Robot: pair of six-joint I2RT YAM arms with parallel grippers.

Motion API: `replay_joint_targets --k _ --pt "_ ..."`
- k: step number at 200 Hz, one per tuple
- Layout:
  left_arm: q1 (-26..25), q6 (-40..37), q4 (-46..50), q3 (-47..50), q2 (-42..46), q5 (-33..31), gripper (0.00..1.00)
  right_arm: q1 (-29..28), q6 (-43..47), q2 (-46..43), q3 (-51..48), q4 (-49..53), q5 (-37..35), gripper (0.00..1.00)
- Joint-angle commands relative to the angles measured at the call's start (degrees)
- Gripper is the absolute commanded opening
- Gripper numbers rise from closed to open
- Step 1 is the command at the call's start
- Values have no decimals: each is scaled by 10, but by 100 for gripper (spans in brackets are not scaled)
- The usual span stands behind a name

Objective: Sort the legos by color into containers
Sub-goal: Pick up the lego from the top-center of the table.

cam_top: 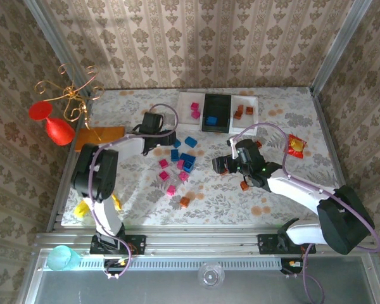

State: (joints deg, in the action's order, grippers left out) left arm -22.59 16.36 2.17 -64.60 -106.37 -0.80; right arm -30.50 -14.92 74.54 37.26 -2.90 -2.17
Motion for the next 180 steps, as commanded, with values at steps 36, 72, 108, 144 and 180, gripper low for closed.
replay_joint_targets --k 36,72,108,144,180 --pt "20 -32 45 -97 -92 34 72 -3 -6 -3 -5 -33 7 100" --pt "29 -34 24 -103 -110 46 61 -3 -14 8 -2 -33 9 100" --pt "33 -38 15 -114 -120 56 47 -3 -14 13 -1 -31 4 100" --pt "31 -51 -39 -69 -67 47 36 -3 -12 -5 -12 -36 -18 100" --pt "-17 -40 -165 36 43 43 32 3 -24 -53 -41 -41 -129 100"
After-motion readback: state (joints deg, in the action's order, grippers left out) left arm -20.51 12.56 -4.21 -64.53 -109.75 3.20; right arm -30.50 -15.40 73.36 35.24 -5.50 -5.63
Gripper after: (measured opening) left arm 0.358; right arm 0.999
